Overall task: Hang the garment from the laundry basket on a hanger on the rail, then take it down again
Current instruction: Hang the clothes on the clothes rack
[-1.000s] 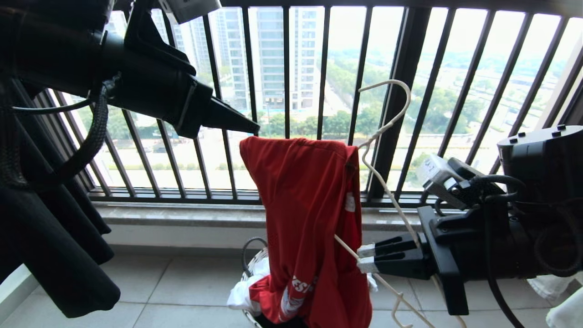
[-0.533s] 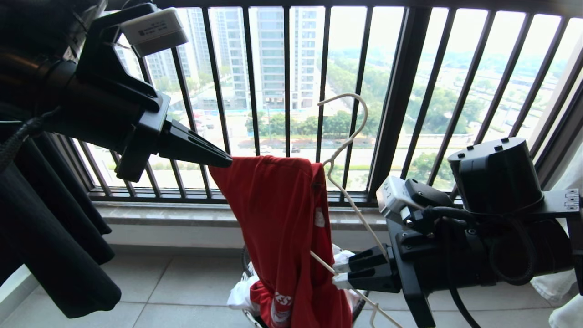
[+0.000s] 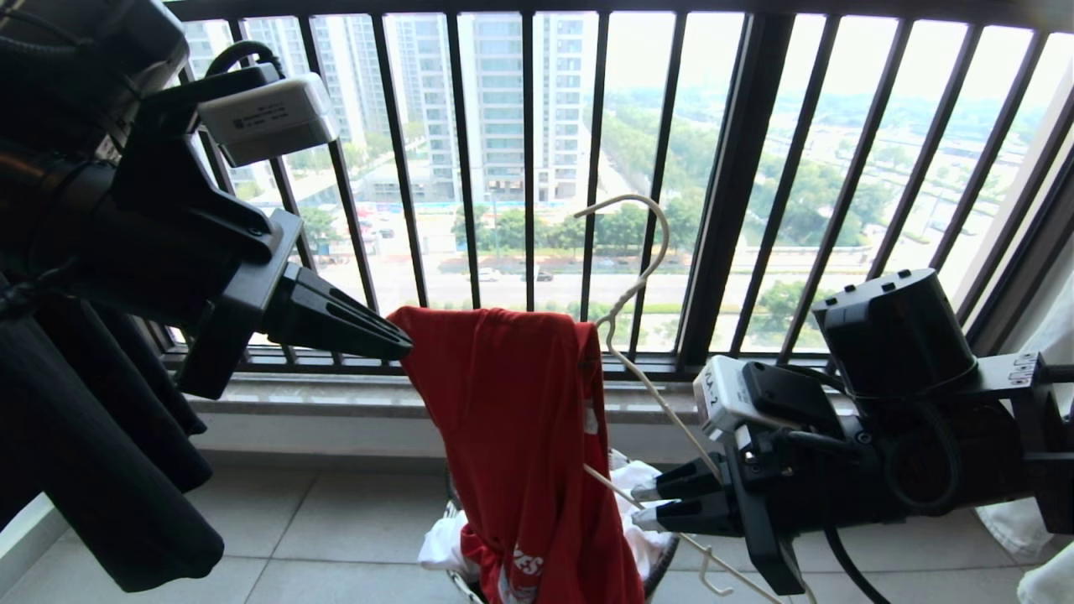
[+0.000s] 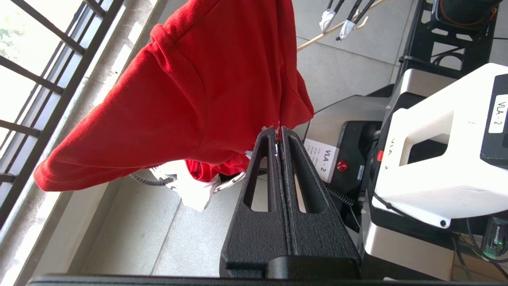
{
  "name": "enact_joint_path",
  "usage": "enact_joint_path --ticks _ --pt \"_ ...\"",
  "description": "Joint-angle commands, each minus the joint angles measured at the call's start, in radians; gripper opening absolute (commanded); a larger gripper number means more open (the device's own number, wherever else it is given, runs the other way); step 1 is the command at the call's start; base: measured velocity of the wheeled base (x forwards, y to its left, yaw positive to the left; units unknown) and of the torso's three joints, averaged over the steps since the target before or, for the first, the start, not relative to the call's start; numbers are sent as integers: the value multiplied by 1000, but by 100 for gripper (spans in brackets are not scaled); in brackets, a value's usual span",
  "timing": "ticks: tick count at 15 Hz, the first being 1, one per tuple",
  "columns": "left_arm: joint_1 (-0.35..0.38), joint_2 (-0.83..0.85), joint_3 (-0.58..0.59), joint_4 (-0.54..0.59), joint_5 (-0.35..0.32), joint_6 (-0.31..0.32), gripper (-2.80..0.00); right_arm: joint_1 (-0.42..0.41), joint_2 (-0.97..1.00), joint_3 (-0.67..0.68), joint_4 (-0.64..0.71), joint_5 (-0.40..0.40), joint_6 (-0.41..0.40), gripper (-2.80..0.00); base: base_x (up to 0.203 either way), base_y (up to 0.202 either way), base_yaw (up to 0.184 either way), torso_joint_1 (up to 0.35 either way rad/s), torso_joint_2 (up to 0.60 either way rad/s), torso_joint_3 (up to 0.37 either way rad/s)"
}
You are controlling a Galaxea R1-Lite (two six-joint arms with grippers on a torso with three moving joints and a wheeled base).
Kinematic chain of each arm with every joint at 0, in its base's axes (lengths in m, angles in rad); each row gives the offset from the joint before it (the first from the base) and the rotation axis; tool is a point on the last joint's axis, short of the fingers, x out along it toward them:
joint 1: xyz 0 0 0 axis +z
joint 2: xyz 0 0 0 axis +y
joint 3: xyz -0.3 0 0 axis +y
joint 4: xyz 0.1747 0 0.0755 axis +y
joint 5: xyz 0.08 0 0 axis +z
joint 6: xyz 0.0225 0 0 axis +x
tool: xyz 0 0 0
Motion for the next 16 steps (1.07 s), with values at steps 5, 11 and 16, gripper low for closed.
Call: enact_joint_path --ticks 5,11,16 --pt "-53 -3 16 0 -4 13 -280 -13 -31 -38 78 4 -81 -280 0 0 0 0 0 0" --pt "-67 36 1 -62 -12 57 0 -6 -56 10 80 10 -115 -280 0 0 0 0 0 0" --pt "-71 127 0 -200 -9 109 0 16 -78 18 80 11 -128 -280 0 0 0 0 0 0"
